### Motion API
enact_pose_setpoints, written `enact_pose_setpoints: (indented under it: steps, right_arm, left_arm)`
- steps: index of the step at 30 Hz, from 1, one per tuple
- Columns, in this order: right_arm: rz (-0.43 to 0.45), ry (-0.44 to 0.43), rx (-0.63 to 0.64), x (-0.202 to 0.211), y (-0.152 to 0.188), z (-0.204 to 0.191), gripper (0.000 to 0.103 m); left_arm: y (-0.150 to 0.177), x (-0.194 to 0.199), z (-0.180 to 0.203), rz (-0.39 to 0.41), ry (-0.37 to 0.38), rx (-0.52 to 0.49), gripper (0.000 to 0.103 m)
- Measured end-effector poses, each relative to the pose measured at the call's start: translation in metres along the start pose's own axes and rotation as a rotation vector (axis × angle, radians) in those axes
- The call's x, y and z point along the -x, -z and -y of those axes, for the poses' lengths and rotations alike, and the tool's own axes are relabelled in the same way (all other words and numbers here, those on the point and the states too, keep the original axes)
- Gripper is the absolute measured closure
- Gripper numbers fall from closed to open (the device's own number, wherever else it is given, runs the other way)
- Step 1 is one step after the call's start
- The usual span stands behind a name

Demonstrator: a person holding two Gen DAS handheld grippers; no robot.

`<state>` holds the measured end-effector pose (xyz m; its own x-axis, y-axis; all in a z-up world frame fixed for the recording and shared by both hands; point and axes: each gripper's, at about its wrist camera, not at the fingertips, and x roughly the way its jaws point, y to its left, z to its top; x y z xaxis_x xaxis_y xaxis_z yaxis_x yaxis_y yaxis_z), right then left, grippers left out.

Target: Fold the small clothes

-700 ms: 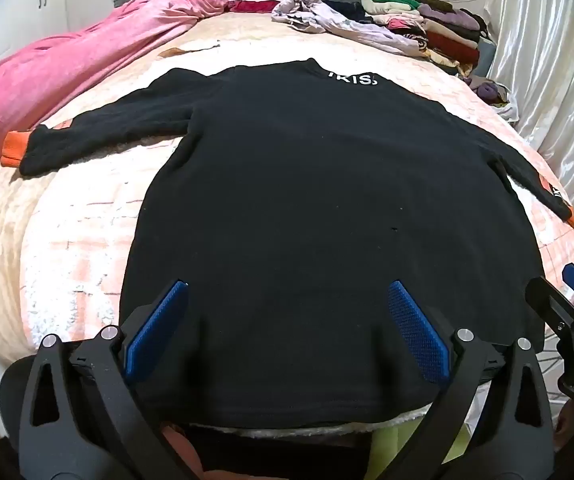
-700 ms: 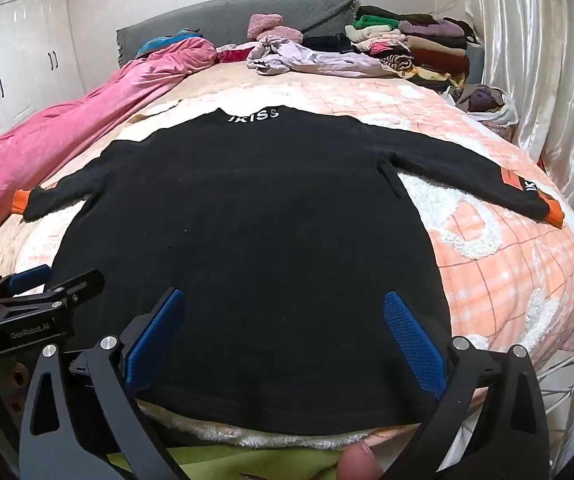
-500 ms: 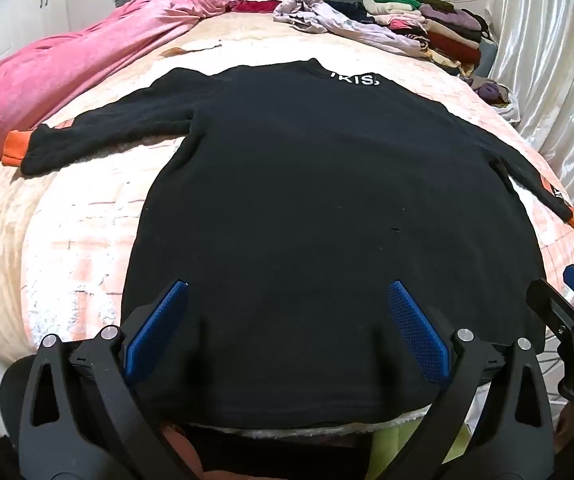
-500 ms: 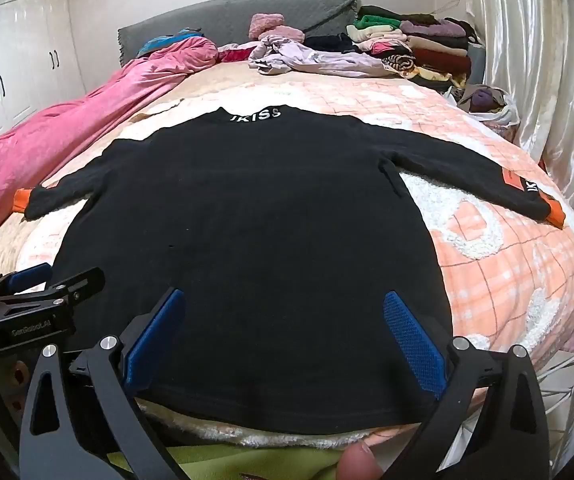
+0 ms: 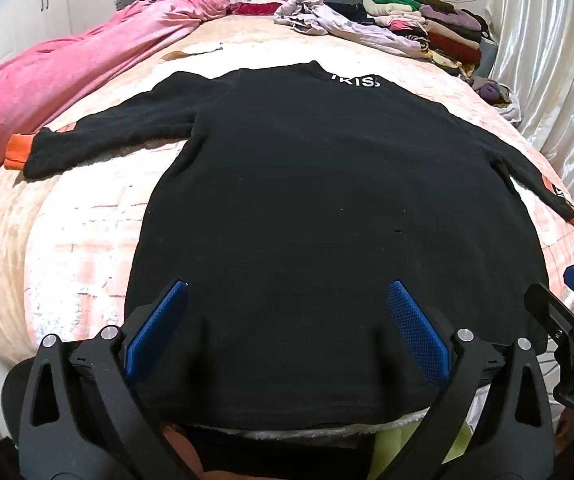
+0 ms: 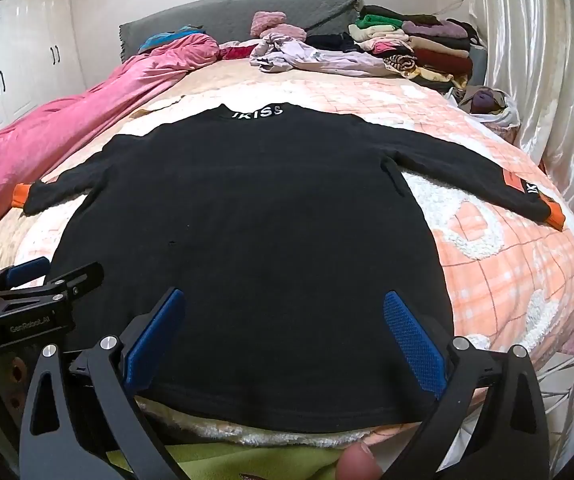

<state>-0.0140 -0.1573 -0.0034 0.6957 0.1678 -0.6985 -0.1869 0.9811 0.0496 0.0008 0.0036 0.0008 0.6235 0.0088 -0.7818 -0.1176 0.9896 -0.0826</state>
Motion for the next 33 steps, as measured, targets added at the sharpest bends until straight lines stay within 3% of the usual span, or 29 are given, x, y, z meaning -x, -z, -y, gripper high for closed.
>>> enact_pose_setpoints:
  steps: [33]
  right_arm:
    - [-0.002,-0.004,-0.006,0.0001,0.002,-0.0011,0.004]
  left_arm:
    - [-0.0026,0.001,0.0016,0.01,-0.009,-0.014,0.009]
